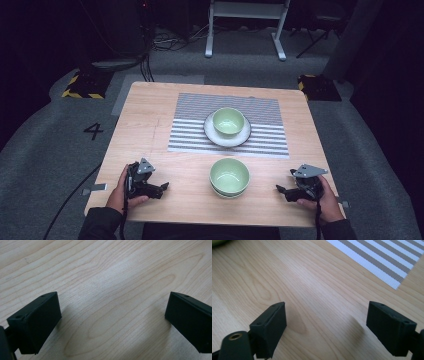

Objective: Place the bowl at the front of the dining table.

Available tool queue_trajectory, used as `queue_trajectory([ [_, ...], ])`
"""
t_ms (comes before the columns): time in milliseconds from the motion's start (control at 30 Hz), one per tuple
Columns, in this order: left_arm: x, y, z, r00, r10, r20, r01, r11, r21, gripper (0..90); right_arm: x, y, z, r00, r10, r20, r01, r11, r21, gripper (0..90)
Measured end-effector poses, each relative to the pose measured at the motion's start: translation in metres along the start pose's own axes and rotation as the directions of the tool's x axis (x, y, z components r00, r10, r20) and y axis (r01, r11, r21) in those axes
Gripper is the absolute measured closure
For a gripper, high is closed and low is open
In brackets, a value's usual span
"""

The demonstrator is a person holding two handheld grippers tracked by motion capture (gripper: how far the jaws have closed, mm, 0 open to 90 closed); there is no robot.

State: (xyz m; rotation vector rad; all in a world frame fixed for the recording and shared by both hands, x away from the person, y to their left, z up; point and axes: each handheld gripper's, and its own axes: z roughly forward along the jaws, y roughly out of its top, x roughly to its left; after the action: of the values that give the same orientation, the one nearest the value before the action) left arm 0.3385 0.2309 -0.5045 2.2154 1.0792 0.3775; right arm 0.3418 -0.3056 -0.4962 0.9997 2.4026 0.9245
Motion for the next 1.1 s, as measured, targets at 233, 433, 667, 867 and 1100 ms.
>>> queue_trajectory([
  [233, 0.0, 0.0, 0.0, 1.0, -0.003, 0.0, 0.003, 1.0, 0.0, 0.4, -0.016, -0.019, -0.006, 0.9951, 0.097, -0.019, -0.097, 0.994, -0.046, 14.5],
  [433, 0.001, 0.001, 0.001, 1.0, 0.0, -0.002, 0.0, 1.0, -0.001, 0.4, -0.026, -0.027, -0.013, 0.9938, 0.111, -0.009, -0.111, 0.993, -0.046, 14.4],
  [667, 0.001, 0.001, 0.001, 1.0, -0.002, -0.005, 0.002, 1.0, 0.0, 0.3, -0.031, -0.03, -0.015, 0.994, 0.109, -0.011, -0.109, 0.993, -0.046, 14.0],
  [867, 0.0, 0.0, 0.001, 0.9999, -0.007, -0.008, 0.007, 1.0, -0.002, 0.4, -0.032, -0.028, -0.012, 0.9943, 0.106, -0.011, -0.106, 0.993, -0.042, 12.4],
  [1100, 0.001, 0.0, 0.0, 1.0, -0.006, -0.007, 0.006, 1.0, -0.001, 0.4, -0.031, -0.027, -0.012, 0.9937, 0.112, -0.004, -0.112, 0.993, -0.042, 11.8],
])
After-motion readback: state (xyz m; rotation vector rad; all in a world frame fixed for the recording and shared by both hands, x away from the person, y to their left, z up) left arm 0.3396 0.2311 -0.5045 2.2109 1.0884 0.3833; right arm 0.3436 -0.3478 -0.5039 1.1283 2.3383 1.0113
